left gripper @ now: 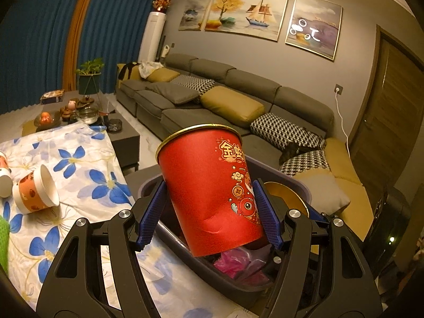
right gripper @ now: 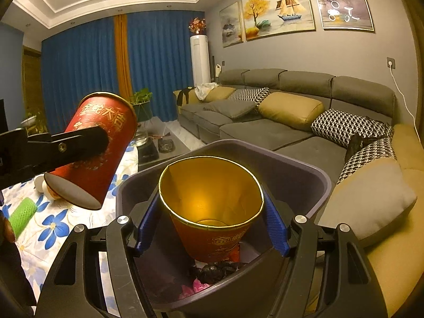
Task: Collect trash
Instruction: 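Open the left tool over the bin while the right tool releases its cup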
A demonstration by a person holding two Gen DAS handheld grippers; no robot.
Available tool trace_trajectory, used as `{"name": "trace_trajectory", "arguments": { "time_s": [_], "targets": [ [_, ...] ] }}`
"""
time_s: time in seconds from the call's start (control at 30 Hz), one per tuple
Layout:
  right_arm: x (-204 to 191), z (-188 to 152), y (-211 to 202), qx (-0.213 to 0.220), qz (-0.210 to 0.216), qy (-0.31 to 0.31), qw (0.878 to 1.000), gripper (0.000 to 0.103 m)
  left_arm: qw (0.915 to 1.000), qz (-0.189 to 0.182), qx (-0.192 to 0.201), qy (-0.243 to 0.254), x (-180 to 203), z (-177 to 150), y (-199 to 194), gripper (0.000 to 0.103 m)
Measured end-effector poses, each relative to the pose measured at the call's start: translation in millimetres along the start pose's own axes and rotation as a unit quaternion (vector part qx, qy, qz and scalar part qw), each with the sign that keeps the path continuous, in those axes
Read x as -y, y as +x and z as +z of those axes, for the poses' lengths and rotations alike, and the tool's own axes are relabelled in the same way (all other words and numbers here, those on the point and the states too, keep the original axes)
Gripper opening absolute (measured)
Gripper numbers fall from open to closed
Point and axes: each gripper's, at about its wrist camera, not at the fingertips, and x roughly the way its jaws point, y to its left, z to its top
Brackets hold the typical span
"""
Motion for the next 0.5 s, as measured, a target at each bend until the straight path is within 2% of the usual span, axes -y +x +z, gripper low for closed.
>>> {"name": "trace_trajectory", "arguments": {
  "time_s": [0.5],
  "targets": [
    [-4,-8,9,-0.014,-0.001,0.002,1.0,0.07,0.9995,-0.014,-0.027,-0.008,-4,2,24,0.066]
  ]
}}
